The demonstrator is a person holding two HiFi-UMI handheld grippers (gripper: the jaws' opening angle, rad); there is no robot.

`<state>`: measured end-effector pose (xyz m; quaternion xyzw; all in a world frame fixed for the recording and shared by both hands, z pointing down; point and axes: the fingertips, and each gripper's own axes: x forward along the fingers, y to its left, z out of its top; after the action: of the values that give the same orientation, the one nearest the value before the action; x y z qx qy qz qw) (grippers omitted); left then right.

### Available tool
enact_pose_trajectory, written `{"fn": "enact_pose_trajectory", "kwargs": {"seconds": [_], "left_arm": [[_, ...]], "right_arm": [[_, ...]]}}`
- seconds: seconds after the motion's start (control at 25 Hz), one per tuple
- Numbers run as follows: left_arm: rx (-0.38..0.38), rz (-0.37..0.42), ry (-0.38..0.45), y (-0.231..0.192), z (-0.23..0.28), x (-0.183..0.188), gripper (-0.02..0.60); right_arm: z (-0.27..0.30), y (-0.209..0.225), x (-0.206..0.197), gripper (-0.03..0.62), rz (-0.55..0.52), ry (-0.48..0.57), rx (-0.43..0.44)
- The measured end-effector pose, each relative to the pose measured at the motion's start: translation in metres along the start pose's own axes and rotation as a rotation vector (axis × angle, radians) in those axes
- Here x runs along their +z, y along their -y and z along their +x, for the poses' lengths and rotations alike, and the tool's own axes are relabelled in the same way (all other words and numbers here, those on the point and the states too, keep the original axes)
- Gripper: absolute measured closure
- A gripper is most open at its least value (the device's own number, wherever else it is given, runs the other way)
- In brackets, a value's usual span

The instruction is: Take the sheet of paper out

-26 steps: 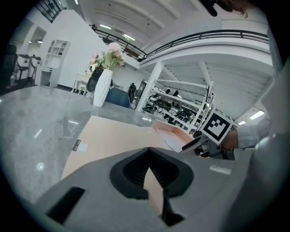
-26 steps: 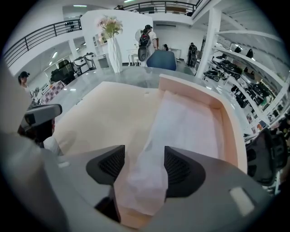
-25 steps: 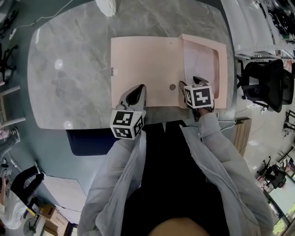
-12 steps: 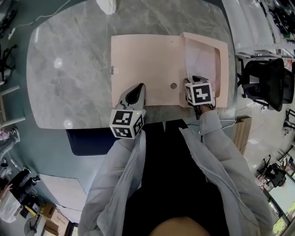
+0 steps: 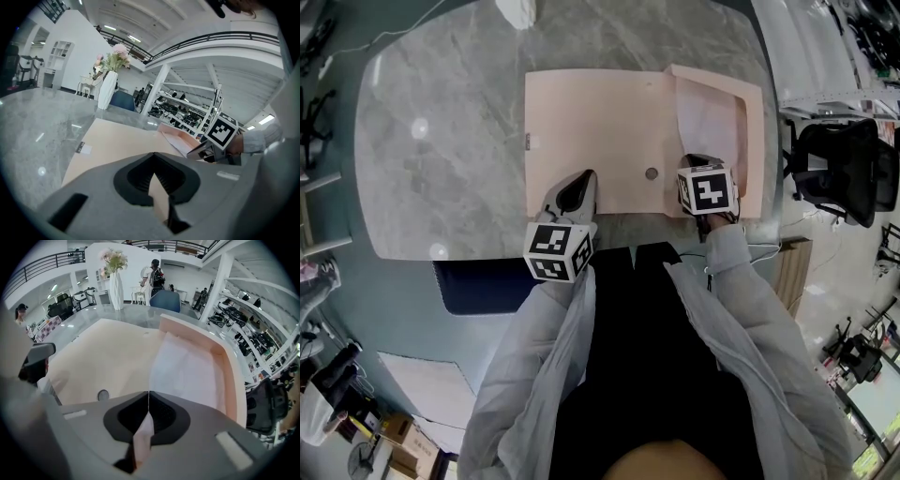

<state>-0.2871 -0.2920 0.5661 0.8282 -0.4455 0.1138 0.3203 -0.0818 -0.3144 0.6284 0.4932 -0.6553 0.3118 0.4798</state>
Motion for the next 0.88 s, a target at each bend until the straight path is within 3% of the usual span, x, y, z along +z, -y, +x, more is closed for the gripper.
{"fn": "enact_pose_trajectory", "kwargs": {"seconds": [0.88], "left_arm": [[0.075,-0.041,0.069,-0.001,-0.034,0.009,0.581]], "right_arm": [[-0.023,-0.048,0.014,0.580,-0.011,0.086,0.181]]}}
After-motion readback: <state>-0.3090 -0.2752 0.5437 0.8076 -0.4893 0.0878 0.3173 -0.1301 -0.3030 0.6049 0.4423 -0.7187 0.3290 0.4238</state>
